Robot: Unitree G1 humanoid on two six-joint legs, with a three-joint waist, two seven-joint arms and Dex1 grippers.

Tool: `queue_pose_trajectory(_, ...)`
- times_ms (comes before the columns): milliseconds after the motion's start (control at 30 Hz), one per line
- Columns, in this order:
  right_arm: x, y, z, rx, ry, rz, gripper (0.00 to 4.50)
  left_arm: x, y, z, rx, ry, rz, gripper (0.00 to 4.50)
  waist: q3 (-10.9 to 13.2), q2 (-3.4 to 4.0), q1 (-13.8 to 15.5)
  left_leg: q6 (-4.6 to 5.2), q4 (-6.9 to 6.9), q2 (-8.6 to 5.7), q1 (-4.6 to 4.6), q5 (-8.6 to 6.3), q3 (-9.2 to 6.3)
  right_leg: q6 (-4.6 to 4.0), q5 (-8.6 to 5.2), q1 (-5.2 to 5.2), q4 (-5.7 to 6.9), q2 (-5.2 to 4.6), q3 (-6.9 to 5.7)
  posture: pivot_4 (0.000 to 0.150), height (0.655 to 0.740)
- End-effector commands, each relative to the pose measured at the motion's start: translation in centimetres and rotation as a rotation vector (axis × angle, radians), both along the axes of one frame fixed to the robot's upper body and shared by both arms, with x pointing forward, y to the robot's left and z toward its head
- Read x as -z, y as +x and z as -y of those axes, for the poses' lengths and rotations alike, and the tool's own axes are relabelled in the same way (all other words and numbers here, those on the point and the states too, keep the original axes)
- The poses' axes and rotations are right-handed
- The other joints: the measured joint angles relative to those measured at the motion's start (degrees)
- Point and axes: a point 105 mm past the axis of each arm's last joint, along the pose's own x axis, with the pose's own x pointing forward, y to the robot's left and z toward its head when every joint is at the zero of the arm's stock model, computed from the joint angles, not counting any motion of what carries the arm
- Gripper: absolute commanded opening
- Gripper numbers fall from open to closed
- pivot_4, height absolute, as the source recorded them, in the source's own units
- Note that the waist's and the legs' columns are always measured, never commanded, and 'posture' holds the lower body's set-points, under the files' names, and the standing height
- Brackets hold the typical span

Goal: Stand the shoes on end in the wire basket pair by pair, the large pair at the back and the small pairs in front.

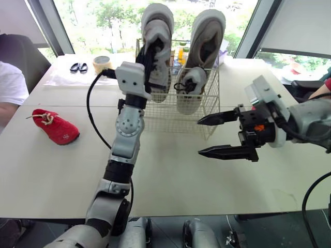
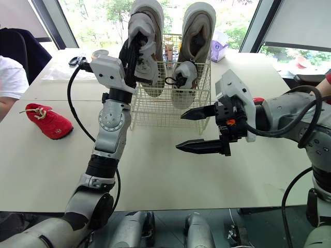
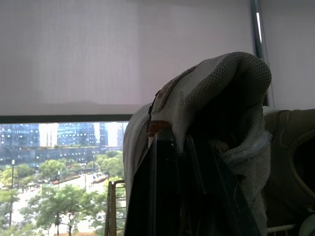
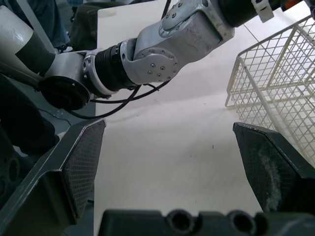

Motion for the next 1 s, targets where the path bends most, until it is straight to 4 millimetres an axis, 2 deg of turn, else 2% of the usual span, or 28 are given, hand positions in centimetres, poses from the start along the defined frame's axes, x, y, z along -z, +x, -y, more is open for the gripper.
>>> queue_pose_trajectory(33, -0.6, -0.3, 0.0, 0.0, -0.004, 0.047, 4.5, 1.6, 0.2, 0.6, 0.037, -0.025, -0.077, 0.02, 0.0, 0.0, 0.0, 0.0, 0.0, 0.0, 0.0, 0.0, 0.0, -0.01, 0.0, 0.0, 0.0, 0.0, 0.0, 0.15, 0.7351)
queue_pose_trajectory(200, -0.6, -0.1, -0.1, -0.003, -0.001, 0.05, 4.5, 3.5, 0.1, 0.0, 0.043, -0.056, -0.168, 0.02, 0.0, 0.01, -0.2, 0.01, 0.0, 0.01, 0.0, 0.0, 0.0, -0.01, 0.0, -0.02, 0.0, 0.0, 0.0, 0.15, 0.7351)
queue_pose_trajectory(467, -0.1, 0.5, -0.2, -0.009, -0.003, 0.056, 4.5, 3.6, -0.9, -0.7, 0.029, 0.0, -0.236, 0.02, 0.0, 0.01, -0.5, 0.02, -0.03, 0.05, -0.07, -0.01, 0.03, 0.01, 0.01, -0.13, 0.02, 0.03, 0.0, 0.15, 0.7351)
queue_pose_trajectory(567, -0.1, 0.7, -0.2, -0.013, -0.001, 0.056, 4.5, 3.3, -1.6, -0.9, 0.065, -0.026, -0.258, 1.12, 0.0, 0.01, -0.5, 0.02, -0.04, 0.05, -0.07, -0.01, 0.03, 0.01, 0.01, -0.13, 0.01, 0.03, 0.0, 0.15, 0.7351)
queue_pose_trajectory(700, 0.3, 1.1, 0.0, -0.01, -0.016, 0.058, 4.5, 2.9, -3.3, -1.6, 0.136, -0.049, -0.301, 3.12, 0.0, 0.02, -0.6, 0.0, -0.03, 0.05, -0.06, 0.0, 0.02, -0.02, 0.0, -0.12, 0.04, 0.03, 0.0, 0.15, 0.7351)
queue_pose_trajectory(833, 0.3, 1.4, 0.2, -0.015, -0.026, 0.059, 4.5, 3.1, -5.6, -2.6, 0.115, 0.025, -0.339, 3.12, 0.0, 0.03, -0.8, 0.0, -0.03, 0.05, -0.06, 0.0, 0.01, -0.12, -0.06, -0.12, 0.03, 0.03, 0.0, 0.15, 0.7351)
queue_pose_trajectory(1000, 0.4, 2.1, 0.6, -0.009, -0.025, 0.042, 4.5, 2.4, -6.4, -4.0, 0.124, 0.092, -0.373, 3.12, 0.0, 0.03, -0.7, -0.04, -0.03, 0.05, -0.04, 0.02, 0.0, -0.18, -0.1, -0.11, 0.05, 0.04, 0.01, 0.15, 0.7351)
